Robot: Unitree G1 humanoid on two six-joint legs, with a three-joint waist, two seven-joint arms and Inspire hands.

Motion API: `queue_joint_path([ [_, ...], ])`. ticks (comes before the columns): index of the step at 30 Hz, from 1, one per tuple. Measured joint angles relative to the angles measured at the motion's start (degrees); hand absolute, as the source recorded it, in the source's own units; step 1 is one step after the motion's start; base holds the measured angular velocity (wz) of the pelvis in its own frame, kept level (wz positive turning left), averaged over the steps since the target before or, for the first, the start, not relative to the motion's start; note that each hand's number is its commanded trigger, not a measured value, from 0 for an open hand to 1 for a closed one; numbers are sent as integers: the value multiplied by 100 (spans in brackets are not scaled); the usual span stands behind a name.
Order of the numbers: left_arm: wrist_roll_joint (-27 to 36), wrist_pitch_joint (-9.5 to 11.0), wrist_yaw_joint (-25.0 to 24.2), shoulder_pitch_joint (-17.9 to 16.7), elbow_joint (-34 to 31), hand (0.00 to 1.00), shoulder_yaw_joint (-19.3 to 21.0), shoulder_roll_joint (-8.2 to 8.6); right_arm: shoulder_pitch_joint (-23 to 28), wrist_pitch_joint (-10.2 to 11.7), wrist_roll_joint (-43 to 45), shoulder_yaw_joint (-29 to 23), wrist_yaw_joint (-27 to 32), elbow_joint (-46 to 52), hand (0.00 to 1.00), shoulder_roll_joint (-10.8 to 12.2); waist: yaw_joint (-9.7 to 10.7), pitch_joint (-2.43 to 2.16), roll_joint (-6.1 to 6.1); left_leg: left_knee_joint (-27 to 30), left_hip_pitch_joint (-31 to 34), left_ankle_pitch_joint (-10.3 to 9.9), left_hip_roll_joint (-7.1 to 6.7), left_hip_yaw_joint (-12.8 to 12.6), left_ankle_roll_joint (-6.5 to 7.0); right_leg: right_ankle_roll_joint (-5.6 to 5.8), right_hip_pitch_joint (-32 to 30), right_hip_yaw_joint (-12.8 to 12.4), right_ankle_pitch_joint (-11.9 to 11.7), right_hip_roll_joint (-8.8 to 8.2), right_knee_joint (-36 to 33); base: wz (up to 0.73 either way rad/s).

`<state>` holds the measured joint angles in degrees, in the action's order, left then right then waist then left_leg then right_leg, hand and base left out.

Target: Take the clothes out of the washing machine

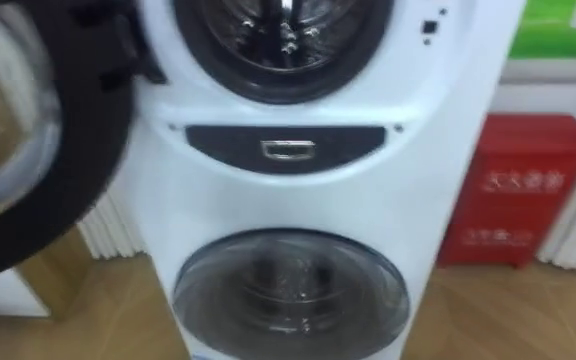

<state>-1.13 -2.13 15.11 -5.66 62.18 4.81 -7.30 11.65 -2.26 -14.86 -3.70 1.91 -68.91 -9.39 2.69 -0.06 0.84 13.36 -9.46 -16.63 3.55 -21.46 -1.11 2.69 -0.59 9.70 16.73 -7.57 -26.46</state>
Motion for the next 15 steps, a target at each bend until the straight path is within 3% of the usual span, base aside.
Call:
queue_joint_path([
  [2, 178, 13, 68, 13, -86, 0, 285, -6, -46, 27, 143, -29, -12, 0, 0, -32, -22, 2, -128, -36, 24, 92, 72, -60, -35, -99, 170, -36, -224, 194, 629, -41],
  [6, 731, 49, 318, 19, -298, 0, 655, -117, -43, 34, 138, -87, -138, 27, 0, -13, -32, -38, -136, -212, -16, 225, 139, -252, -77, -164, 180, -151, -486, 372, 1000, -31],
  [9, 1089, 123, 529, 42, -382, 0, 1011, -199, -10, 35, 137, -273, -248, 28, 0, -29, -39, -34, -139, -285, -102, 236, 175, -259, -106, -189, 261, -176, -527, 447, 1115, -13],
  [12, 1472, 120, 676, 49, -588, 0, 1502, -305, 18, 35, 193, -664, -301, 23, 0, -43, -93, -43, -180, -374, -133, 247, 187, -130, -129, -199, 345, -192, -583, 517, 1301, 1],
  [13, 1639, 108, 738, 42, -822, 0, 1743, -347, 29, 36, 195, -856, -308, 26, 0, -48, -130, -44, -225, -379, -119, 245, 186, 18, -130, -198, 371, -181, -600, 537, 1363, 0],
  [15, 1875, 117, 894, 43, -1218, 0, 2004, -505, 49, 36, 186, -1032, -302, 36, 0, -50, -185, -28, -283, -396, -101, 243, 188, 154, -134, -201, 384, -156, -607, 555, 1374, 4],
])
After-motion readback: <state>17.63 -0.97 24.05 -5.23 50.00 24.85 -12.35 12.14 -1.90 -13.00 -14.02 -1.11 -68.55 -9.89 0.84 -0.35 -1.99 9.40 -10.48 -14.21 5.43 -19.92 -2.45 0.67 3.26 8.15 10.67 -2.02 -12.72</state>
